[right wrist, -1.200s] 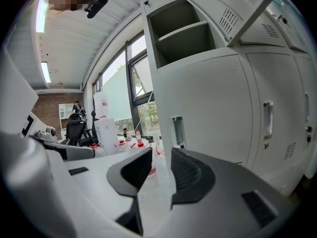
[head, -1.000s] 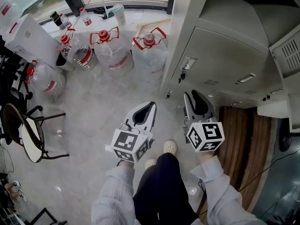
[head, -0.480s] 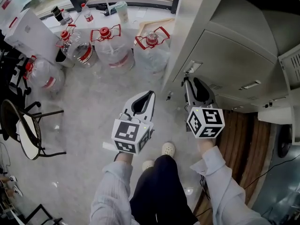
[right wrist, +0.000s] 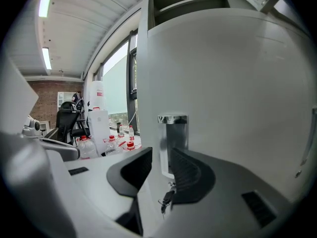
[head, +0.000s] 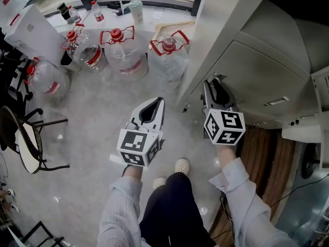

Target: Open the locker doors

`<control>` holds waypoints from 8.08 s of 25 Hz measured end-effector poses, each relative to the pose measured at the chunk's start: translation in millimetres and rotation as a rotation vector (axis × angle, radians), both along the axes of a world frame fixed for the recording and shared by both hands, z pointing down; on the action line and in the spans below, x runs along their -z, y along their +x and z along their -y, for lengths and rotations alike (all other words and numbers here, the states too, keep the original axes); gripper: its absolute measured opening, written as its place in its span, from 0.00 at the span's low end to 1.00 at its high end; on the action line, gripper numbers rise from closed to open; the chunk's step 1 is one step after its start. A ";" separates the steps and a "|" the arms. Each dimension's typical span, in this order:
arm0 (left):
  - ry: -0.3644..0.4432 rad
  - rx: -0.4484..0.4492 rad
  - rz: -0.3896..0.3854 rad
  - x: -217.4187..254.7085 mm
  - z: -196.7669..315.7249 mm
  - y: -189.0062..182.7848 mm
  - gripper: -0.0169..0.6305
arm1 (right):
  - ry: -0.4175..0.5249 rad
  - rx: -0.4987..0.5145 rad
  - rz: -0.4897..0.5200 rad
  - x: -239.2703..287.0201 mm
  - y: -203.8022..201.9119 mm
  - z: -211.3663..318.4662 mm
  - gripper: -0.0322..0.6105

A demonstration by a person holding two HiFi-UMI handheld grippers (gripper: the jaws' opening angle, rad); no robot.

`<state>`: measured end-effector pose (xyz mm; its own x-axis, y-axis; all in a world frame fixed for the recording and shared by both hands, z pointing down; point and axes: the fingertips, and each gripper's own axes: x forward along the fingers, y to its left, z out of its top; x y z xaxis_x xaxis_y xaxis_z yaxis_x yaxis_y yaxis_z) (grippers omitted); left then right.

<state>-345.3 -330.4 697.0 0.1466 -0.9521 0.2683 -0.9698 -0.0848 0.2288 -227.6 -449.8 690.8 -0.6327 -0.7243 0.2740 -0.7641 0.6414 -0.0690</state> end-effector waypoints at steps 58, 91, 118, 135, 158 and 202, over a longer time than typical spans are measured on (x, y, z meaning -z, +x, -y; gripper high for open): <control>-0.095 -0.057 -0.016 -20.8 -61.5 25.4 0.05 | 0.014 -0.077 0.003 -1.3 61.8 -112.4 0.22; -0.107 -0.118 -0.024 -4.0 -79.9 119.1 0.05 | -0.007 0.110 0.051 -1.0 176.8 -171.8 0.25; -0.129 -0.138 -0.007 -5.5 -78.2 175.0 0.05 | -0.009 0.100 0.022 -2.6 268.3 -173.3 0.26; -0.175 -0.173 0.036 -16.0 -74.8 189.2 0.05 | -0.041 -0.144 0.065 -4.2 350.7 -149.9 0.21; -0.198 -0.180 0.047 3.7 -75.6 181.0 0.05 | -0.080 -0.317 0.063 6.2 392.6 -135.8 0.21; 0.160 -0.309 0.022 303.1 -153.3 217.8 0.05 | 0.111 -0.062 0.265 308.8 307.1 -270.2 0.21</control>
<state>-127.6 -177.1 393.9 0.4307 -0.8937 0.1255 -0.8970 -0.4086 0.1686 79.5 -179.7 382.0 -0.6255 -0.7799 0.0213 -0.7665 0.6092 -0.2034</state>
